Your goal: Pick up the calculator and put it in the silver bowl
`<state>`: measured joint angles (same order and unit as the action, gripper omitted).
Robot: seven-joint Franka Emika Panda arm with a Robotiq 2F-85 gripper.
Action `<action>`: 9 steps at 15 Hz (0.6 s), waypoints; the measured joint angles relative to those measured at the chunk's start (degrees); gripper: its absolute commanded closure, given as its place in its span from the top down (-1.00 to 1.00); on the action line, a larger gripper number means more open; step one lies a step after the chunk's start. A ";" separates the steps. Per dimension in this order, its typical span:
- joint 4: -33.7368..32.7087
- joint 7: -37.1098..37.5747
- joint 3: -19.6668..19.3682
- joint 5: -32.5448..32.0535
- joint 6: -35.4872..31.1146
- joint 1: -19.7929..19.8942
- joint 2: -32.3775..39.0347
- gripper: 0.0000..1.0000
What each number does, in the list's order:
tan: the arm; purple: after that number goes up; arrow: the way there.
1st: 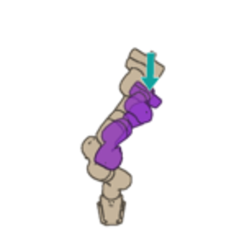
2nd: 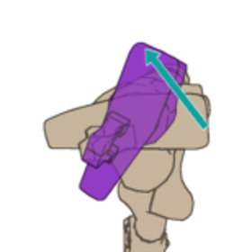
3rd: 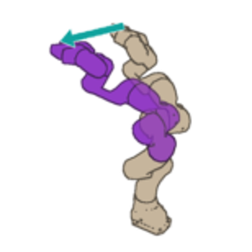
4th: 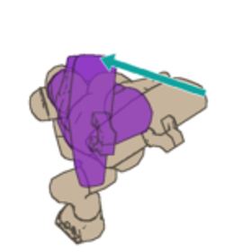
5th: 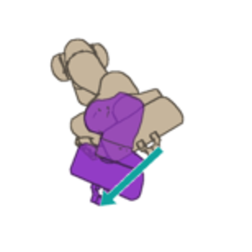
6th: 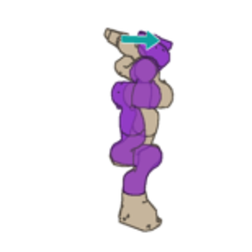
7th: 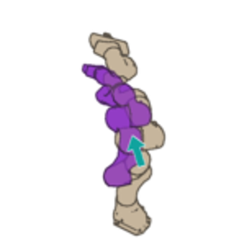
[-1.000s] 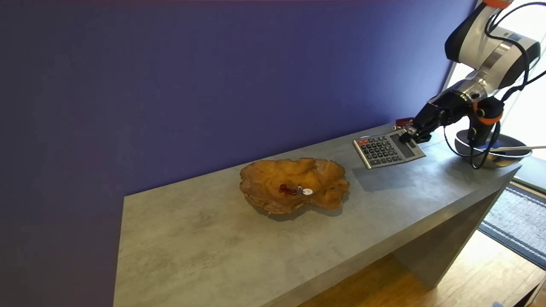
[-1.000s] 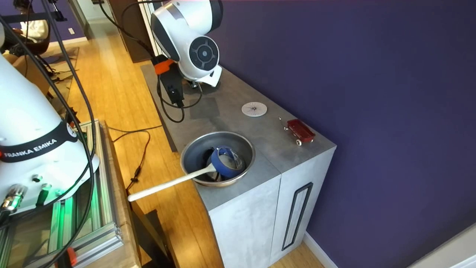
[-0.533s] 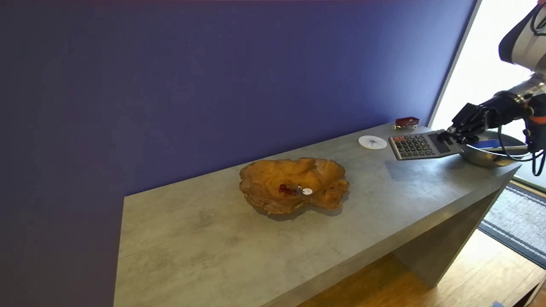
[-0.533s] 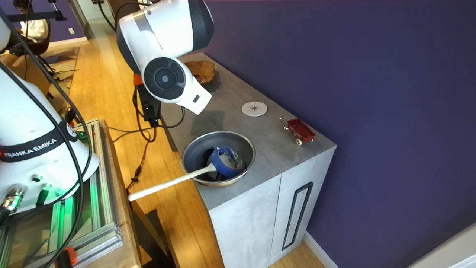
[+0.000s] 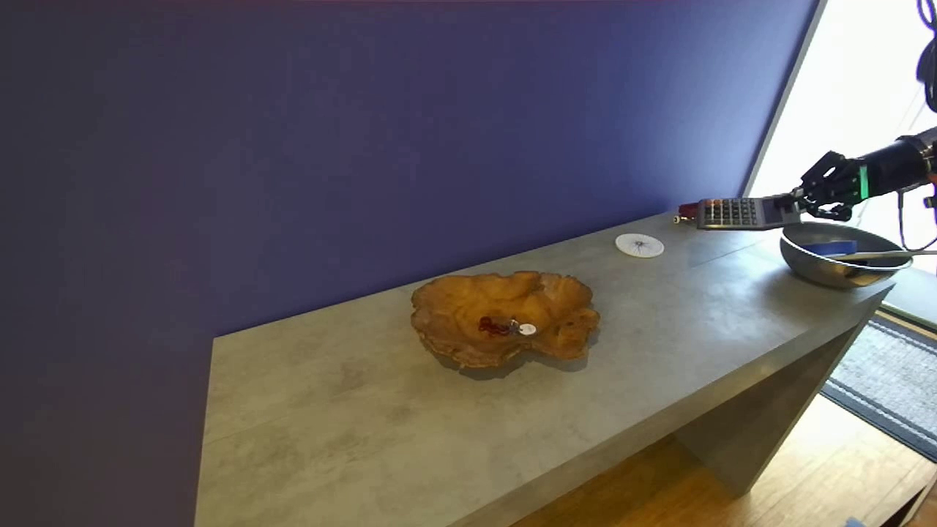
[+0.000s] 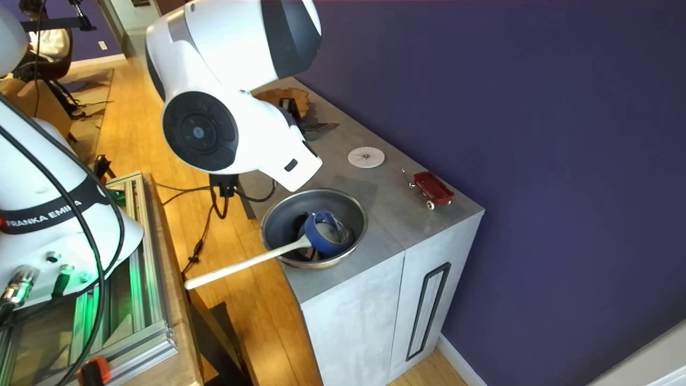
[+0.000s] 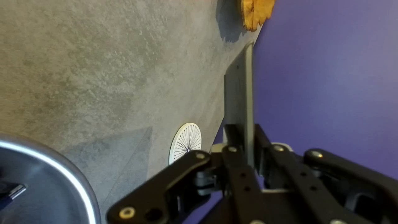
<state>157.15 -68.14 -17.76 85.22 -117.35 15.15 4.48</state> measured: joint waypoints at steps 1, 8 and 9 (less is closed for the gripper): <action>0.00 0.00 -0.27 -0.19 0.01 0.18 0.00 -0.93; -0.21 0.05 -7.96 -11.83 -0.19 7.85 -2.86 -0.93; -0.50 0.12 -8.97 -13.79 -0.33 9.12 -3.65 -0.71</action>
<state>156.65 -68.02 -26.73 71.43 -117.69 24.27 0.83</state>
